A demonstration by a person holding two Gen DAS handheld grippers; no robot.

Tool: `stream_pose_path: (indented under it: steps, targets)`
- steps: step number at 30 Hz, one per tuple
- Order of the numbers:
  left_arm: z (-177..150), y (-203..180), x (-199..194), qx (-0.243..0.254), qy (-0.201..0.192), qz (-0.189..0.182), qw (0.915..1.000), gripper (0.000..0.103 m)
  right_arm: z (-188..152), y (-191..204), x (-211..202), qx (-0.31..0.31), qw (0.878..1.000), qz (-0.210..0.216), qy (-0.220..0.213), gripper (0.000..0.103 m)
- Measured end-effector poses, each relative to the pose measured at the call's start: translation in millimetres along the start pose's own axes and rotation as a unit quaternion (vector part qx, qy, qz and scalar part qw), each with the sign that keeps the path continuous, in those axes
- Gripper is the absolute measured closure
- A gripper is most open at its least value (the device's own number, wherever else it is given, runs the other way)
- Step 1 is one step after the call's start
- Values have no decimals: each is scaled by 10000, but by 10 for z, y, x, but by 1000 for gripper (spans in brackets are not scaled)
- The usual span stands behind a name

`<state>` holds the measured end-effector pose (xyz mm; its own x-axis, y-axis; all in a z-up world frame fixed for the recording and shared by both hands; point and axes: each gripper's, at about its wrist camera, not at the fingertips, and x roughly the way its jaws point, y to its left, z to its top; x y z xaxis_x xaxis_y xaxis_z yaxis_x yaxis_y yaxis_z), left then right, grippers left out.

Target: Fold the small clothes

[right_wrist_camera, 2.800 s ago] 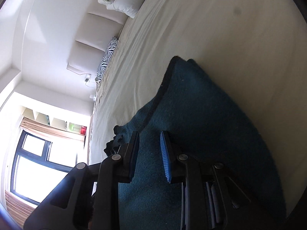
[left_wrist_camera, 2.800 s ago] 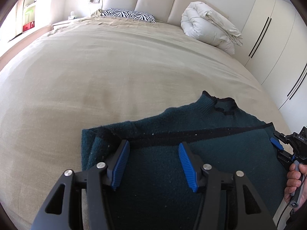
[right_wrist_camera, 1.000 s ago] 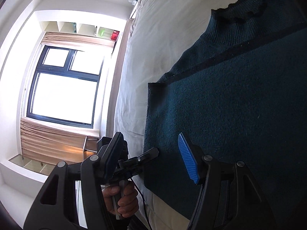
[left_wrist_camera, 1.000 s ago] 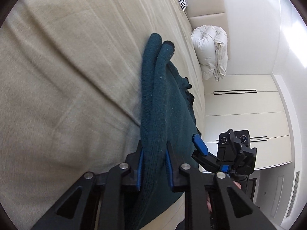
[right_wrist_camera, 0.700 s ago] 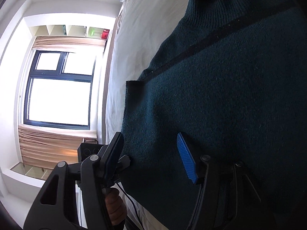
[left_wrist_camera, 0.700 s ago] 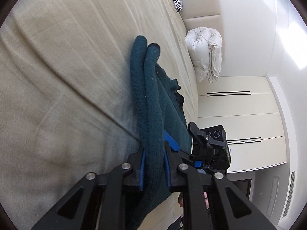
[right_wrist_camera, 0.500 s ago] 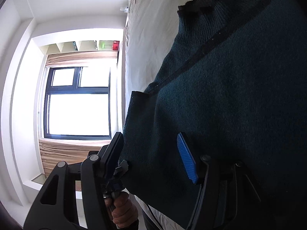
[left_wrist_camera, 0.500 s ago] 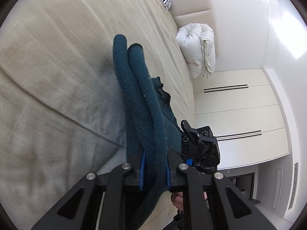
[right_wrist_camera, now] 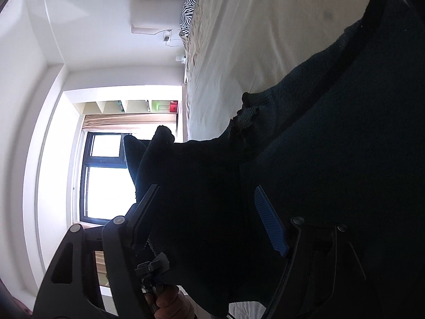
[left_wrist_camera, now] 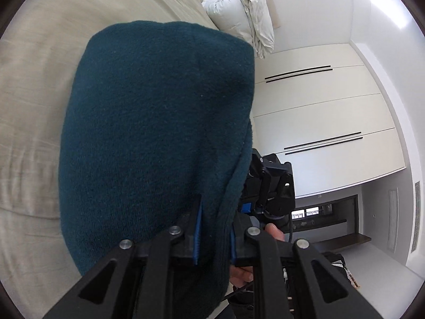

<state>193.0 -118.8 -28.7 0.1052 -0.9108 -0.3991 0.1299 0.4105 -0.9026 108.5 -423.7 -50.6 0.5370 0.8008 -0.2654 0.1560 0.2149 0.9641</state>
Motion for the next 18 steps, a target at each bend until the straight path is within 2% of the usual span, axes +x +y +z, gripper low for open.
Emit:
stream_pose_path:
  steps: [3,5,7,9,13,18]
  targets:
    - [-77,59,397,-95,272,64,9996,78,91,-222,-251,232,9994,-241,-109,32]
    - [-141,42,487,-81,407,-40,9991,51,129,-385,-403,402,9990,-159,-128,33]
    - [-218,-29,404,136,398,-130,9990,40,136,-453,-520,474,9987,120,-115,33]
    - [-249,-103,228,400,288,-60,9988,38,134,-457,-605,376,9992,83,-125,33]
    - [-227,-77,-58,595,33,-45,9982,38,63,-450,-705,163,9998,-49,-73,33]
    - [-137,202,-214,339,-157,-18,9993,38,-68,-164,-446,-342,9962,-790,123,32]
